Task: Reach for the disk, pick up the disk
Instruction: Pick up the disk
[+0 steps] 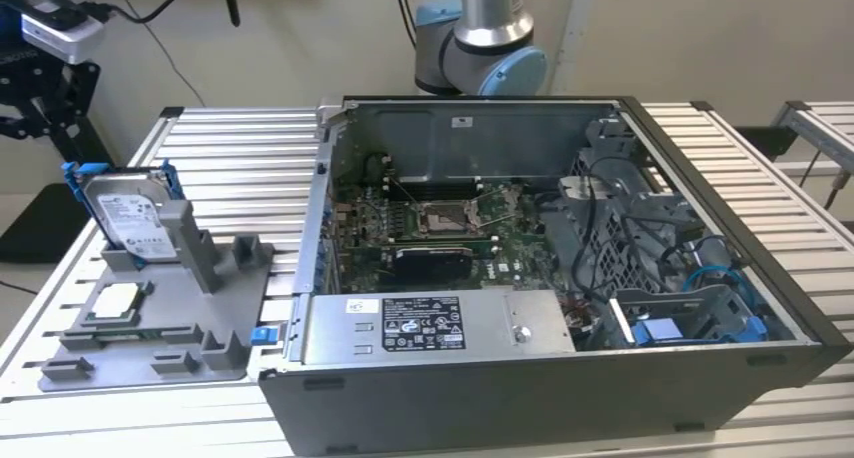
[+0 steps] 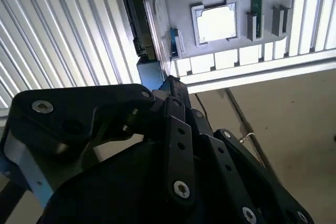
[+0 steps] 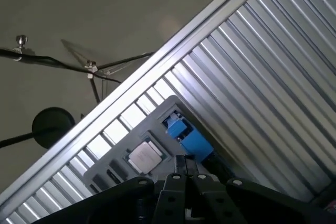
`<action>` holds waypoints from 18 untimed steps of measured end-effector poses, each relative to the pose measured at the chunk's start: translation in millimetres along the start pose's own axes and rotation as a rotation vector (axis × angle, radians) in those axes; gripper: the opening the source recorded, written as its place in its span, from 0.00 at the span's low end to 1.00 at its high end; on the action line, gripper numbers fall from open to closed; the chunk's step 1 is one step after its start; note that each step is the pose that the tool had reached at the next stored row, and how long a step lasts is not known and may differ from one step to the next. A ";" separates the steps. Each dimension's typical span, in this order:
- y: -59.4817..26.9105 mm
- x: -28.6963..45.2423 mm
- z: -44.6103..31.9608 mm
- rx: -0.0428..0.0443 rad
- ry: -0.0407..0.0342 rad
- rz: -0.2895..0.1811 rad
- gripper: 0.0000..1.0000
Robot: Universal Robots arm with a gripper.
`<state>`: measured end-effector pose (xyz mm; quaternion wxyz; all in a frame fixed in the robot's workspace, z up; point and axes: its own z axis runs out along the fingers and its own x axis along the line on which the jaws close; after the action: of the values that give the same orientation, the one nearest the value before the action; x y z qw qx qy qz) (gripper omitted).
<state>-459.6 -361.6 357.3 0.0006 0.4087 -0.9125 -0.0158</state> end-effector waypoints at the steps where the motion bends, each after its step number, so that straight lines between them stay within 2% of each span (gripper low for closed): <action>1: 0.0 0.0 0.0 -0.0002 0.0005 -0.018 0.00; 18: -0.2 0.0 3.5 -0.0003 0.0064 -0.309 0.00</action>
<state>-459.5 -361.6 353.9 0.0011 0.5443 -0.8388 -0.0145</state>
